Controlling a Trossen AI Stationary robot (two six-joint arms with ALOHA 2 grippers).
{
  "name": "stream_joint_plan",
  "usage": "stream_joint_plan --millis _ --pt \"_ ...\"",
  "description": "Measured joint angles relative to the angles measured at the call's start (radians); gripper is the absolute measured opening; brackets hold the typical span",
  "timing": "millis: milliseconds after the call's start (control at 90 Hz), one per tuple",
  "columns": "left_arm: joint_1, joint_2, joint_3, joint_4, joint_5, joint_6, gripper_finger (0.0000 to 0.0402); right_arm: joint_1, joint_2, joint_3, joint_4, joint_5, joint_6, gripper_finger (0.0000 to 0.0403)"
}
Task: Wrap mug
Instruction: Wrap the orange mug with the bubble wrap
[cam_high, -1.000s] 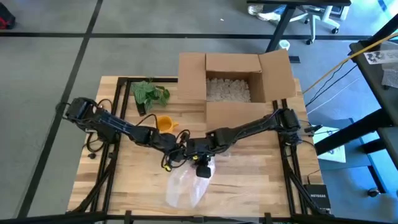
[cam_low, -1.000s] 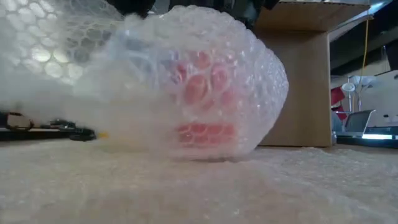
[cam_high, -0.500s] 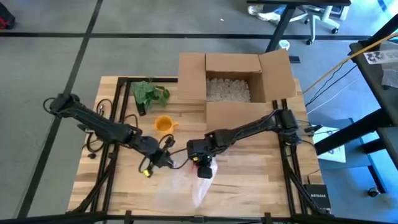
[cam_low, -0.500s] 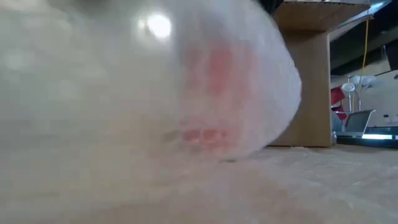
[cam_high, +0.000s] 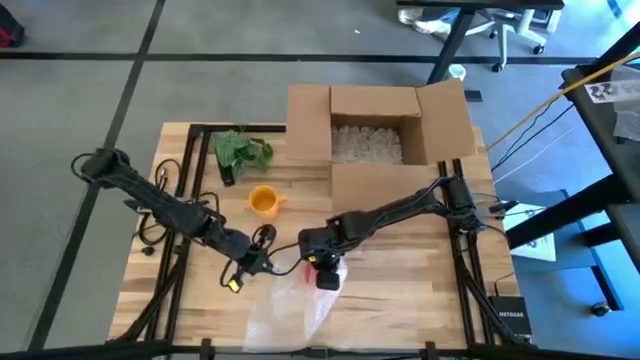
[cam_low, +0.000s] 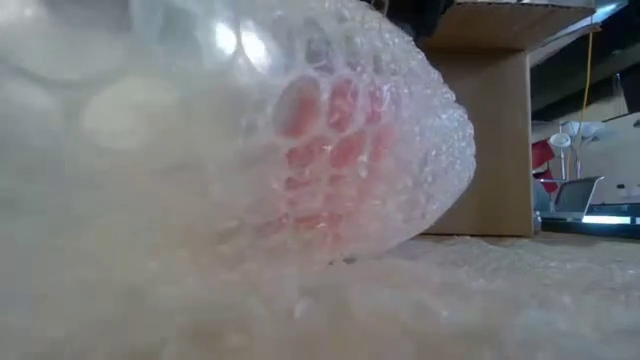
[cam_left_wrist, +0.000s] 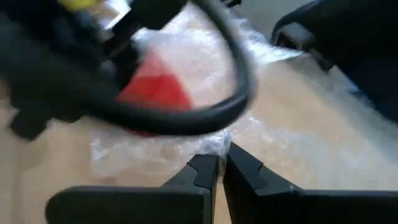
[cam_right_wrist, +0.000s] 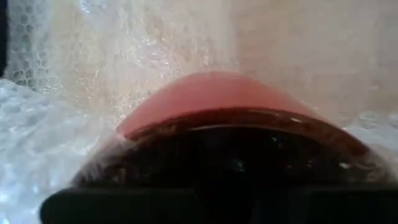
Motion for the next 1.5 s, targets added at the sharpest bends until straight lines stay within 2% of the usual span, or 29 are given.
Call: stream_joint_plan --millis 200,400,533,667,789,944,1167,1311,1500 --pt "-0.009 0.194 -0.066 0.305 -0.008 0.034 0.0000 0.000 0.001 0.008 -0.006 0.004 0.000 0.0017" --pt "0.047 0.395 -0.068 0.485 -0.053 0.089 0.0000 0.006 0.001 0.008 -0.010 0.000 0.001 0.0017" --pt "0.092 0.472 -0.067 0.629 -0.047 0.140 0.0000 0.008 0.001 0.009 -0.027 -0.010 0.015 0.0017" --pt "0.142 0.501 -0.031 0.654 -0.021 0.199 0.0000 0.012 0.000 0.010 -0.097 0.000 0.010 0.0017" --pt "0.200 0.514 0.011 0.649 -0.014 0.273 0.0000 0.010 -0.004 0.009 -0.177 0.007 0.013 0.0017" --pt "0.256 0.515 0.028 0.620 0.012 0.285 0.0000 0.014 -0.005 0.008 -0.188 0.026 0.028 0.0017" --pt "0.231 0.492 0.027 0.529 -0.047 0.243 0.0000 0.025 -0.004 0.009 -0.193 0.052 0.034 0.0017" --pt "0.187 0.397 0.026 0.431 -0.052 0.227 0.0000 0.027 -0.004 0.009 -0.183 0.059 0.039 0.0017" --pt "0.110 0.198 0.025 0.290 -0.076 0.215 0.0000 0.029 -0.003 0.009 -0.174 0.079 0.043 0.0017"
